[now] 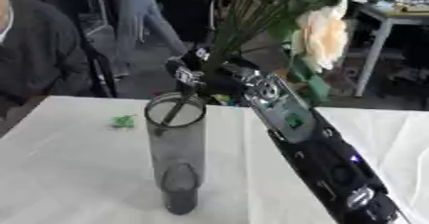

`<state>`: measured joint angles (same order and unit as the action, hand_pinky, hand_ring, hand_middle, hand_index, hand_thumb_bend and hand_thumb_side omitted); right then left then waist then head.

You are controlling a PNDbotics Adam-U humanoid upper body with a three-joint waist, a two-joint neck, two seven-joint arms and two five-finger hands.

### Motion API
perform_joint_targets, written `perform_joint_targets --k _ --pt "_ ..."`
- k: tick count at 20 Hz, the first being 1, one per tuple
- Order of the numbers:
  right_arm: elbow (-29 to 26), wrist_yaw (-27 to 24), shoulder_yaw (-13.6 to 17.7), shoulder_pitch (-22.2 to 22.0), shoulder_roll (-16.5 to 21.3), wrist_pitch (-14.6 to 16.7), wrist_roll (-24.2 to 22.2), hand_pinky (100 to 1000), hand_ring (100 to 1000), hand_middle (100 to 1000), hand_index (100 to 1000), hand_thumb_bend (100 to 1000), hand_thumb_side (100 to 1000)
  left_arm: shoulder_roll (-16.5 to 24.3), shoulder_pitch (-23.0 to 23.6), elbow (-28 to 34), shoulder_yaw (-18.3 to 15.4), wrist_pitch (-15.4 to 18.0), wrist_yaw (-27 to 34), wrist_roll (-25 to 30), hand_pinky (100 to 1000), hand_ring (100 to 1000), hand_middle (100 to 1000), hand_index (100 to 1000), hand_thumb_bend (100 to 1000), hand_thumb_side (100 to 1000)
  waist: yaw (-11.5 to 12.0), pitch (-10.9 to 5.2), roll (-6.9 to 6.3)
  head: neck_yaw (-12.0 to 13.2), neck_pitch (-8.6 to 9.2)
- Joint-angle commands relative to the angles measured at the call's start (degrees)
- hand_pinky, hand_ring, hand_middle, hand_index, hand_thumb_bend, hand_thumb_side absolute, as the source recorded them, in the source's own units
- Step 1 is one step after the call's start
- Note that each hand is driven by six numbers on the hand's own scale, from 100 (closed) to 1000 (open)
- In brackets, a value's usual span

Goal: Arrange flowers into the vase.

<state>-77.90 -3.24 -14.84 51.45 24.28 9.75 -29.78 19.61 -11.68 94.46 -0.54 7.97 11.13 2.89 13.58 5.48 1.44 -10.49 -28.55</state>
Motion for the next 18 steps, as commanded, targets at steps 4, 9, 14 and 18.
perform_joint_targets --k 4,9,14,18 --pt "-0.21 0.62 0.66 1.64 1.68 0.61 -1.31 207 505 412 471 100 804 0.87 -0.49 0.33 -0.63 0.04 -0.09 -0.12 761 814 770 805 1000 738 0.06 -0.84 -0.23 0.09 0.32" --pt "-0.18 0.99 0.83 1.72 1.83 0.95 -1.93 260 535 451 509 100 816 0.84 -0.47 0.18 -0.76 0.04 -0.05 -0.22 761 814 770 805 1000 740 0.11 -0.84 -0.11 0.14 0.39" --pt "-0.29 1.33 0.82 1.93 2.20 1.24 -2.92 302 567 479 538 100 823 0.87 -0.40 0.03 -0.87 0.09 -0.09 -0.31 761 814 770 804 1000 743 0.12 -0.89 0.03 0.16 0.41" --pt "-0.39 1.58 0.85 2.18 2.56 1.50 -4.01 323 582 492 548 100 826 0.88 -0.35 -0.09 -0.93 0.13 -0.13 -0.33 762 814 770 804 1000 742 0.13 -0.94 0.13 0.18 0.43"
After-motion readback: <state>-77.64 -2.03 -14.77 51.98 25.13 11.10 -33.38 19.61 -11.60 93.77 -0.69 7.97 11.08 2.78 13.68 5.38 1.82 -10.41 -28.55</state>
